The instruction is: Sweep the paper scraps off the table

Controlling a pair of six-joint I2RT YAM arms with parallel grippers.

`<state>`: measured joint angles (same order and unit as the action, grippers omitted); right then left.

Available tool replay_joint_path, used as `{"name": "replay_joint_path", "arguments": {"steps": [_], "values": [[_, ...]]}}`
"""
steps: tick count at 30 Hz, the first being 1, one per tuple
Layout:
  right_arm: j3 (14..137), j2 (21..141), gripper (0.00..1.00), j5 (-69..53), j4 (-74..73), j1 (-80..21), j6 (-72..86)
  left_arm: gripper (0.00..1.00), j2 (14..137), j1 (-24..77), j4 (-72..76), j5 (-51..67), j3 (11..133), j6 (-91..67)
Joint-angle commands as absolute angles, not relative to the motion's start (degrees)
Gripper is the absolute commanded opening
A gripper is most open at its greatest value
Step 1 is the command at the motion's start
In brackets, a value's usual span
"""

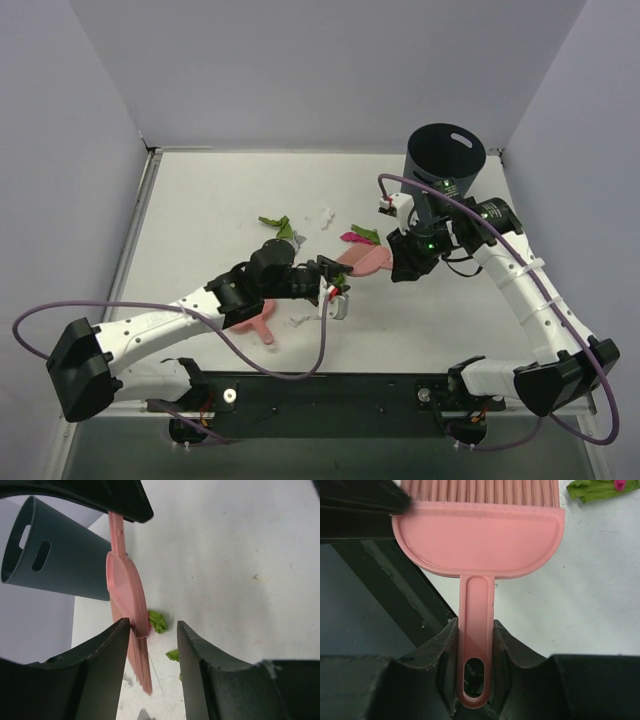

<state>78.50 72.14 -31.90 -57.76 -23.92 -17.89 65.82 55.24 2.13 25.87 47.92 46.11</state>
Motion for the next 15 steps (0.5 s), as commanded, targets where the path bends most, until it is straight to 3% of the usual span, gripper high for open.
{"name": "replay_joint_path", "arguments": {"steps": [1,7,10,15], "values": [[81.7,72.9,0.0,-36.5,-59.9,-23.6,-15.6,0.52,70.4,57.0,12.1,19.3,47.9,56.8],[80.2,71.3,0.0,-37.2,-60.2,-23.8,-15.4,0.49,73.4,57.8,15.2,15.3,48.9,58.3],[78.8,70.5,0.0,-37.3,-59.8,-23.8,-14.8,0.42,73.7,57.8,15.7,15.3,48.7,58.0],[77.8,69.9,0.0,-37.5,-59.4,-23.9,-14.7,0.0,74.8,57.7,15.2,15.1,51.4,51.9]]}}
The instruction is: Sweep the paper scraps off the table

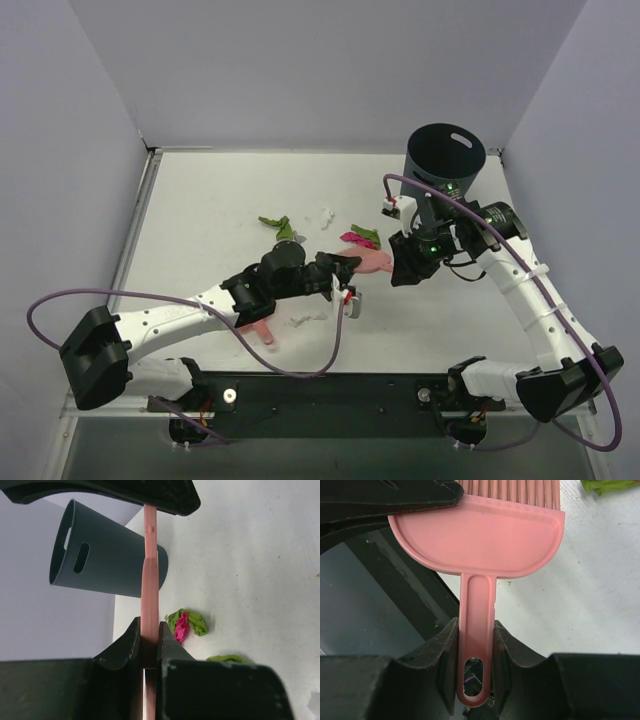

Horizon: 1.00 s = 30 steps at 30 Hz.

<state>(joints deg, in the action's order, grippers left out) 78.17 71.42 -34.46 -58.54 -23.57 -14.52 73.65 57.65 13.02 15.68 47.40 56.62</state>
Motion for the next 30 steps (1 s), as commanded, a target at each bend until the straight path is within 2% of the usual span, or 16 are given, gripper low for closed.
{"name": "replay_joint_path", "arguments": {"steps": [1,2,4,5,6,7,10,13,14,18,24,28,30], "values": [[78.8,69.6,0.01,-37.1,-59.4,-23.9,-15.1,0.0,75.4,57.7,13.7,14.9,52.7,49.3],[79.8,69.4,0.21,-36.2,-59.6,-23.6,-16.0,0.0,75.8,55.9,11.2,16.1,54.5,46.9],[82.9,67.5,0.46,-33.4,-59.8,-22.9,-17.8,0.0,77.2,53.2,0.5,24.9,61.2,38.5],[83.6,66.4,0.78,-33.0,-59.5,-22.3,-21.5,0.0,77.8,50.4,-3.2,27.6,63.2,36.3],[84.1,65.0,0.95,-33.0,-59.2,-21.4,-23.5,0.0,78.1,49.2,-8.2,32.6,64.4,33.2],[84.2,62.3,1.0,-32.6,-58.5,-21.4,-25.3,0.0,78.7,48.0,-10.9,35.0,66.4,32.9],[83.0,58.7,0.99,-33.1,-58.8,-21.4,-32.7,0.0,78.5,45.9,-17.7,40.8,68.0,33.3],[79.6,57.0,0.91,-37.6,-58.2,-21.4,-37.3,0.0,78.3,45.5,-19.2,43.3,68.3,33.0],[78.9,56.8,0.86,-38.8,-57.1,-21.6,-37.4,0.0,78.5,45.6,-19.4,43.6,68.7,33.1],[76.6,57.6,0.82,-40.6,-50.0,-23.7,-33.7,0.0,80.2,45.5,-21.4,46.1,70.5,35.2],[76.8,60.7,0.73,-41.6,-49.0,-24.3,-35.8,0.0,80.9,45.7,-21.4,46.4,71.5,35.2],[77.4,62.4,0.57,-43.5,-49.1,-24.7,-35.2,0.0,80.5,45.6,-19.0,45.9,71.2,32.6],[77.4,63.0,0.53,-44.2,-49.5,-25.0,-35.1,0.0,80.5,45.6,-18.8,45.9,71.3,32.3]]}}
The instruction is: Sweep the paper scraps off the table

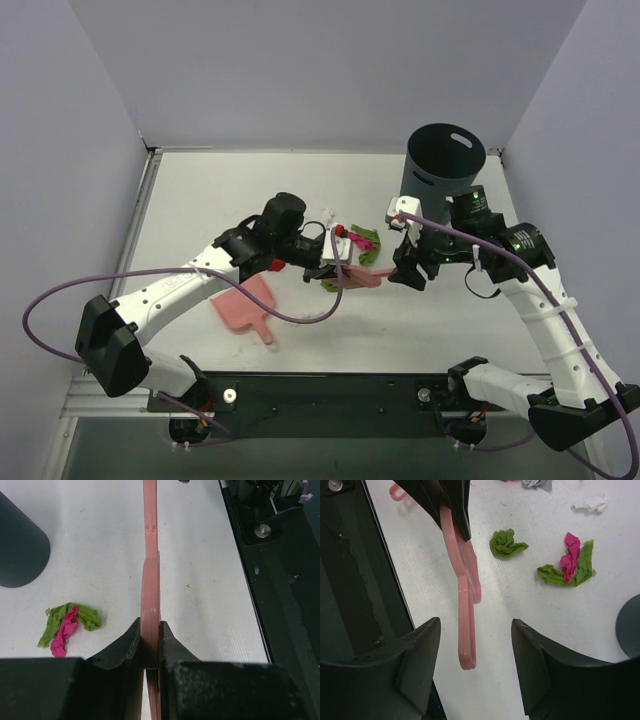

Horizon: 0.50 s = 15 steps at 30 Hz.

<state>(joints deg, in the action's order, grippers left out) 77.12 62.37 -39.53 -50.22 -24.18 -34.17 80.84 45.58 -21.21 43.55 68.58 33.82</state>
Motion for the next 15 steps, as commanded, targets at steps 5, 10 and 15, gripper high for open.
{"name": "replay_joint_path", "arguments": {"steps": [5,10,15], "values": [[77.6,64.0,0.43,-44.2,-50.6,-25.8,-35.3,0.0,80.2,45.4,-18.5,45.9,70.9,31.9],[77.3,64.9,0.42,-42.9,-51.2,-26.5,-36.3,0.0,80.2,45.2,-18.1,46.4,70.8,31.6],[77.1,65.8,0.39,-41.7,-51.7,-27.3,-37.4,0.0,80.3,44.7,-18.0,46.8,71.1,31.0]]}}
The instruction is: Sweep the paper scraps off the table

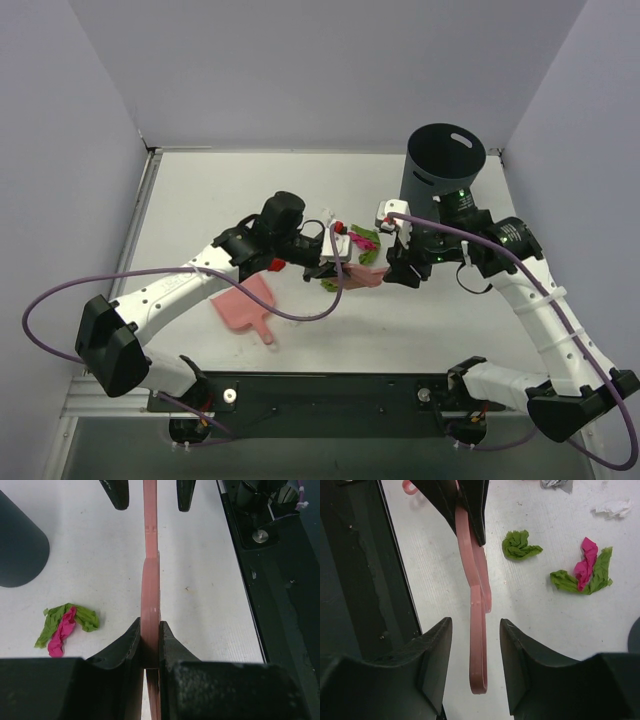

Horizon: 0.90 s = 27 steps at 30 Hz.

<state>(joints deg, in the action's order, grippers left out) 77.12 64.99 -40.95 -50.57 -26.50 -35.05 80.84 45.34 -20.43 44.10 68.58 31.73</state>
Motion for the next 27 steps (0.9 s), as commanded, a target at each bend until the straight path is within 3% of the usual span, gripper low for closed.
{"name": "replay_joint_path", "arguments": {"steps": [1,3,7,9,13,15,18,19,27], "values": [[77.2,66.0,0.35,-41.7,-51.6,-27.4,-37.5,0.0,80.3,44.6,-18.0,46.8,71.0,30.9],[77.6,66.5,0.3,-41.5,-51.9,-27.5,-37.5,0.0,80.2,44.6,-17.9,46.8,70.8,30.8],[77.9,66.8,0.07,-40.9,-52.5,-27.6,-38.3,0.0,80.2,44.3,-17.6,46.8,70.7,30.6],[77.9,66.8,0.01,-40.8,-52.4,-27.7,-38.5,0.0,80.5,44.2,-17.6,46.8,70.8,30.6],[78.8,67.1,0.0,-40.7,-52.5,-27.6,-37.0,0.02,81.0,44.3,-16.4,42.6,70.9,27.2],[81.2,68.2,0.0,-38.6,-53.1,-27.4,-31.9,0.26,81.0,43.7,-15.5,37.1,70.8,23.0],[83.0,68.9,0.0,-34.5,-56.1,-25.9,-26.6,0.79,78.1,39.1,-16.4,29.4,70.0,12.5],[83.1,68.9,0.0,-33.3,-57.3,-25.1,-25.8,0.84,76.9,38.1,-17.8,24.9,69.8,10.4],[86.4,69.5,0.0,-24.9,-67.0,-18.1,-24.7,0.8,70.9,24.9,-47.3,9.6,71.5,-15.1]]}}
